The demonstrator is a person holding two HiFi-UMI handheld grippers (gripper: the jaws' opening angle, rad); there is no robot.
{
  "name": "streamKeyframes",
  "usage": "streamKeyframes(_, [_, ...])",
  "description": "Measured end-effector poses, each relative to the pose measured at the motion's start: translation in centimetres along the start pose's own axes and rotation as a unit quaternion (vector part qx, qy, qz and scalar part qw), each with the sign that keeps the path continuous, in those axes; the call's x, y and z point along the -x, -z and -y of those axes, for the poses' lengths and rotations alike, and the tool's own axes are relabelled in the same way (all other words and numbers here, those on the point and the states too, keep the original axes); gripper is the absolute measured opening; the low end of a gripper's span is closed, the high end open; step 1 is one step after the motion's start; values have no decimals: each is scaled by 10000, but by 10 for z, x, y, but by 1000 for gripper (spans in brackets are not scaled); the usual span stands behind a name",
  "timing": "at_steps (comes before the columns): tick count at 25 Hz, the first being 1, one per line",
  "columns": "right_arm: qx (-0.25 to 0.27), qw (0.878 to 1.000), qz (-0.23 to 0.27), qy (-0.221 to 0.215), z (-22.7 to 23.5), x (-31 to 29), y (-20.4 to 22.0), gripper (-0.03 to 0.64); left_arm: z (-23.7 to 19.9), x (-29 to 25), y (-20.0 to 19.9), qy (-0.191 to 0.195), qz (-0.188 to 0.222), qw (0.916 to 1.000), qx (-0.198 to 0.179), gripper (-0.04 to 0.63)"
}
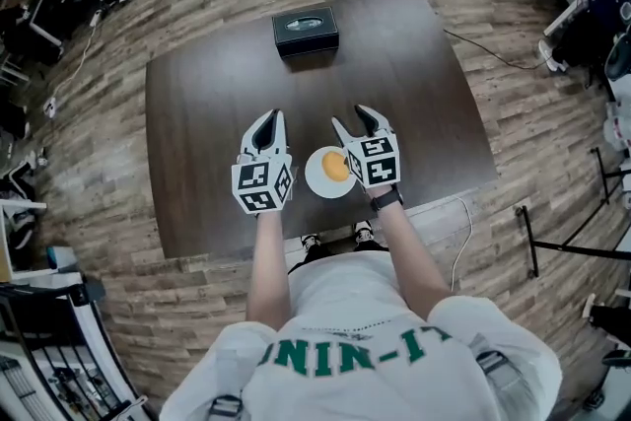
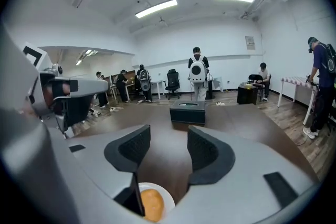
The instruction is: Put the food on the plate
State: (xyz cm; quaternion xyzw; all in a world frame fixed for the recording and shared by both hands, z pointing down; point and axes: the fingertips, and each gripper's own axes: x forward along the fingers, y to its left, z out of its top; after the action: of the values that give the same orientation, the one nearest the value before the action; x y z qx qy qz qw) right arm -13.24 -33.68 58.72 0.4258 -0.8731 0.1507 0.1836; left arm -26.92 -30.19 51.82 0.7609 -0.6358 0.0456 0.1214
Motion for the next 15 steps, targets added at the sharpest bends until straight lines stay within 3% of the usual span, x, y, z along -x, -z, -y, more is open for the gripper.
streamKeyframes(7, [-87, 9974, 707, -116, -13, 17, -67, 186, -3, 8, -43, 0, 315, 9995, -37, 11])
streamKeyframes(15, [188, 9899, 1395, -154, -29, 43, -136, 132, -11, 18, -85, -13, 660, 9978, -102, 11])
